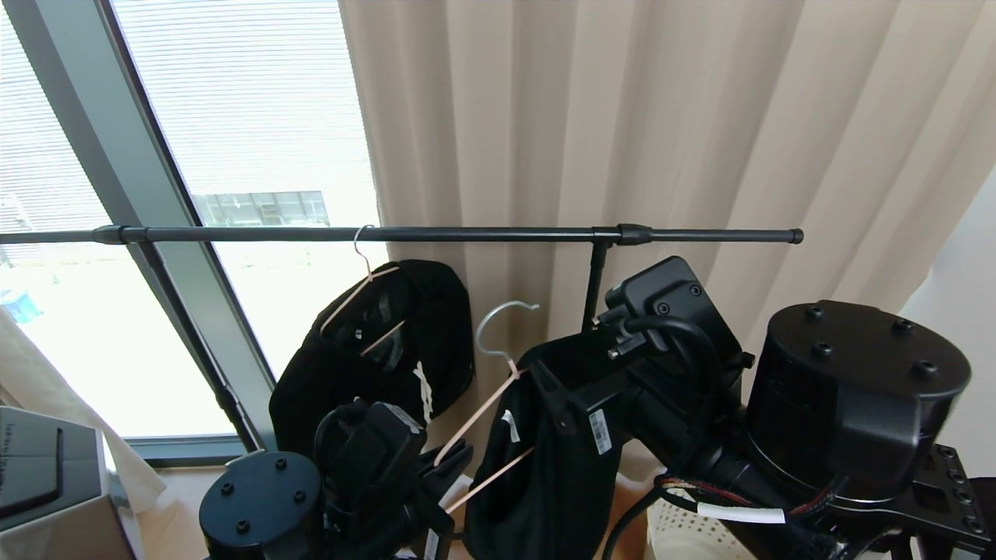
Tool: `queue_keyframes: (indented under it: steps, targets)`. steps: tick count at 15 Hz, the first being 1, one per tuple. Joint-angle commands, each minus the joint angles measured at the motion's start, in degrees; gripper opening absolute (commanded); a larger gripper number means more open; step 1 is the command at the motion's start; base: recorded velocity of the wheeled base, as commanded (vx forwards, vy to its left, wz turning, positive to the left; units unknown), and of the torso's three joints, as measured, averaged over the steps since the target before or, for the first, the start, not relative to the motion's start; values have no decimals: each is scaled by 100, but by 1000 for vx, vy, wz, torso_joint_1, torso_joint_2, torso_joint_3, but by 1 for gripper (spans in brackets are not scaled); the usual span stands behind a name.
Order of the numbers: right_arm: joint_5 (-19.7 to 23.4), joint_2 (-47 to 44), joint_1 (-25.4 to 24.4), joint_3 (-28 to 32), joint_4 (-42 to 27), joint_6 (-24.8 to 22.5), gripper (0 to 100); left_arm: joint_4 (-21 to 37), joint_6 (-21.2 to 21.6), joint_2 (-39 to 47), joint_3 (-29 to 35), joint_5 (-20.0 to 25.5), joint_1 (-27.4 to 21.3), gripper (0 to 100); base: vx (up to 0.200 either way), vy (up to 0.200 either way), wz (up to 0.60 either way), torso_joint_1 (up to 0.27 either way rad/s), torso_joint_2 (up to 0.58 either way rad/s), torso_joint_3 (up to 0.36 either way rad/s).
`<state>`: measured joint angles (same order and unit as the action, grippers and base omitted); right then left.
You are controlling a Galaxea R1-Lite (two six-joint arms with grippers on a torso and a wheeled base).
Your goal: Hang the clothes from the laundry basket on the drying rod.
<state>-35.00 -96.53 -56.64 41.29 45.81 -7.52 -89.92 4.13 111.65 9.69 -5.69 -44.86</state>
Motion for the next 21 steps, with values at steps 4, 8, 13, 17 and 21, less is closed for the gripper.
queue_keyframes:
  steps: [4, 8, 13, 17, 21]
  targets:
    - [151, 64, -14, -121, -2, -12, 100, -8, -18, -12, 59, -11, 65, 0, 0, 0, 0, 0, 0, 0]
    - [301, 231, -5, -244, -2, -153, 100, -8, -18, -12, 68, -2, 100, 0, 0, 0, 0, 0, 0, 0]
    - [1364, 960, 549, -772, -55, -821, 100, -8, -9, -12, -134, 165, 179, 0, 0, 0, 0, 0, 0, 0]
    - [2990, 1549, 1814, -1044, -477, -1515, 100, -8, 17, -12, -389, 648, 241, 0, 0, 0, 0, 0, 0, 0]
    - [5504, 1830, 3220, -183, -2876, -2640, 100, -8, 123, -12, -679, 1097, 232, 0, 0, 0, 0, 0, 0, 0]
